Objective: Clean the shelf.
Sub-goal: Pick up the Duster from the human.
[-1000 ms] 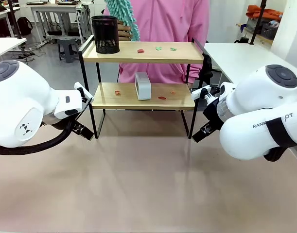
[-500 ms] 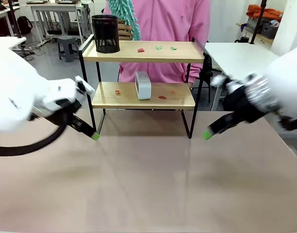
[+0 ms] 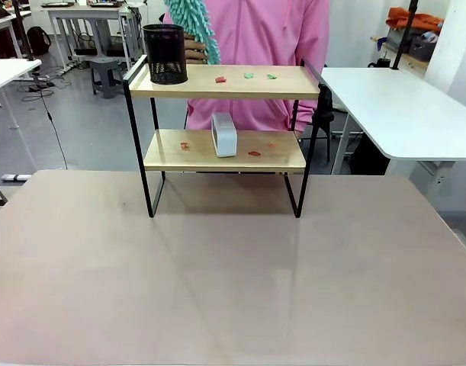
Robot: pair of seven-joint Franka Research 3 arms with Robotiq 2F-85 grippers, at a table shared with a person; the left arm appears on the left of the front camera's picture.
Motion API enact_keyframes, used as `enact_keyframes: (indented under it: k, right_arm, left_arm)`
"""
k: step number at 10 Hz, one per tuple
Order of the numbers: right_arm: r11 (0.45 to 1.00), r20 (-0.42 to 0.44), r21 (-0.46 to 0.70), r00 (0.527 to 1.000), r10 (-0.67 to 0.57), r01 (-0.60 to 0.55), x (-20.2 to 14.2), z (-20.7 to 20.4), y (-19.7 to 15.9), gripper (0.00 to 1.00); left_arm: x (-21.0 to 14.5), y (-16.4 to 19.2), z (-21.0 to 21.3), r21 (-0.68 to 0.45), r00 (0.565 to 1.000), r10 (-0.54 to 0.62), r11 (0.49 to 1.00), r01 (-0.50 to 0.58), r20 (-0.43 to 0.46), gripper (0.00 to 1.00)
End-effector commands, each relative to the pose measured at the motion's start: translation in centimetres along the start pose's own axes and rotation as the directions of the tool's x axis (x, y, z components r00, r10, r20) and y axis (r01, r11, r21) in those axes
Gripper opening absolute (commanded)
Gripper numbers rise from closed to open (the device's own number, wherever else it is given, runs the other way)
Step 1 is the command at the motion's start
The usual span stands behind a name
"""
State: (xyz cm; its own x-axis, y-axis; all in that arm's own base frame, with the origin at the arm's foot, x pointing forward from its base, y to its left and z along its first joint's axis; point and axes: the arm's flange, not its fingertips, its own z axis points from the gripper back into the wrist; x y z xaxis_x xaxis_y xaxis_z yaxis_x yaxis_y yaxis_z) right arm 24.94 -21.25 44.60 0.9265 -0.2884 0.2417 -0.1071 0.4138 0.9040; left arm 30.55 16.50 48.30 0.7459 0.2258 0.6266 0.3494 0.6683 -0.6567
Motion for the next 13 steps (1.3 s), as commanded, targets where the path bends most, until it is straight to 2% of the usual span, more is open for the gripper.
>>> enact_keyframes:
  k: [1, 2, 3, 13]
  right_arm:
    - [0.926, 0.326, 0.246, 0.875, -0.357, 0.286, -0.3, -1.8, -5.9, 1.00]
    - [0.934, 0.332, 0.164, 0.874, -0.354, 0.316, -0.5, -3.2, -6.9, 1.00]
    - [0.988, 0.102, 0.054, 0.984, -0.147, 0.142, -1.3, 1.3, -4.0, 1.00]
    - [0.988, 0.102, 0.054, 0.984, -0.147, 0.142, -1.3, 1.3, -4.0, 1.00]
  left_arm:
    - [-3.6, 5.9, -2.3, -0.079, 0.835, 0.475, 0.878, -0.472, 0.277, 1.00]
    - [-4.1, 8.3, -4.3, -0.033, 0.815, 0.554, 0.829, -0.558, 0.171, 1.00]
    - [-2.0, 4.4, 2.3, 0.016, 0.983, 0.166, 0.986, -0.167, 0.075, 1.00]
    - [-2.0, 4.5, 2.7, 0.031, 0.980, 0.188, 0.981, -0.190, 0.068, 1.00]
